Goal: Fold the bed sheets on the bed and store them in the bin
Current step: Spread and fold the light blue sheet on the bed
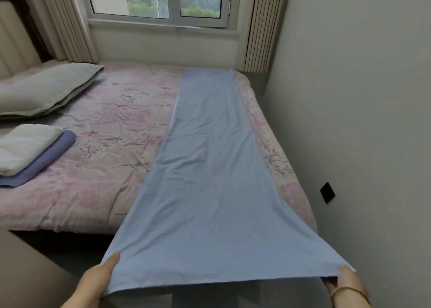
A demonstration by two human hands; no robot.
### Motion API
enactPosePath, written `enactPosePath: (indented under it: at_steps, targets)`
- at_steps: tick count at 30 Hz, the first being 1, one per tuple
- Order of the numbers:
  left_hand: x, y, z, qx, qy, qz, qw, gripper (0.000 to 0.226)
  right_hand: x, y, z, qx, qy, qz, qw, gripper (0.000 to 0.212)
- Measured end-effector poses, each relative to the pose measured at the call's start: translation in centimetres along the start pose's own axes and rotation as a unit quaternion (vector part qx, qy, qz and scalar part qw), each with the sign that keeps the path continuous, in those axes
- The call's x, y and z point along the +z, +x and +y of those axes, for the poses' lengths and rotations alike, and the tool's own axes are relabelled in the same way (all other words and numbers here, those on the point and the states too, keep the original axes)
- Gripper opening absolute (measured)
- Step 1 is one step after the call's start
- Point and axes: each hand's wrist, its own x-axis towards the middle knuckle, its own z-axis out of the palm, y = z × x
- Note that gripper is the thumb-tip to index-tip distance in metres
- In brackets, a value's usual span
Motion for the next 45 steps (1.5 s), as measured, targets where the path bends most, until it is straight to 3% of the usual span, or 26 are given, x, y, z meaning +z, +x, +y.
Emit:
enactPosePath:
  at_steps: [4,7,11,16,19,22,25,31,35,40,41,45]
  targets:
    - [0.4,-0.6,3.6,0.050,-0.047,-0.032,0.997,0.045,1.7,-1.6,-3.6,-0.037,0.024,-0.023,0.999,0.039]
    - [0.6,-2.1,8.1,0.121,-0.144,-0.048,0.981,0.043,2.9,-4.1,-7.4,-0.141,0.053,-0.045,0.988,0.015]
    - [-0.3,-3.2,9.2,0.180,-0.203,-0.099,0.957,0.037,1.9,-4.2,-8.4,-0.180,0.110,-0.037,0.977,0.022]
    - [-1.1,-3.0,3.8,0.100,-0.162,-0.117,0.975,0.029,-1.6,-2.3,-4.4,-0.097,0.013,0.024,0.995,0.026]
    - [-1.3,-3.2,2.7,0.086,-0.155,-0.091,0.980,0.022,-2.0,-2.5,-3.1,-0.092,-0.012,-0.006,0.996,0.014]
    - [-1.6,-2.9,2.2,0.063,-0.172,-0.096,0.978,0.030,-2.1,-3.3,-2.3,-0.107,-0.031,-0.005,0.994,0.037]
    - [-1.9,-2.0,2.0,0.045,-0.172,-0.099,0.979,0.040,-2.4,-3.7,-1.9,-0.092,-0.038,-0.012,0.995,0.040]
    - [-1.3,-0.6,2.2,0.031,-0.107,-0.098,0.989,0.036,-1.9,-1.6,-1.8,-0.081,-0.076,-0.022,0.994,0.040]
    - [1.4,1.3,4.6,0.046,-0.129,-0.086,0.987,0.040,1.0,2.0,-3.4,-0.097,-0.102,-0.035,0.989,0.039]
    - [6.2,4.8,8.7,0.023,-0.184,-0.044,0.982,0.020,7.6,6.4,-6.8,-0.119,-0.100,-0.088,0.984,0.027]
    - [7.0,5.9,9.5,0.016,-0.183,-0.031,0.982,0.021,9.2,7.5,-7.4,-0.117,-0.103,-0.105,0.982,0.018]
    - [9.5,8.2,11.9,0.002,-0.204,-0.009,0.979,0.025,14.5,10.2,-9.3,-0.097,-0.122,-0.143,0.977,0.018]
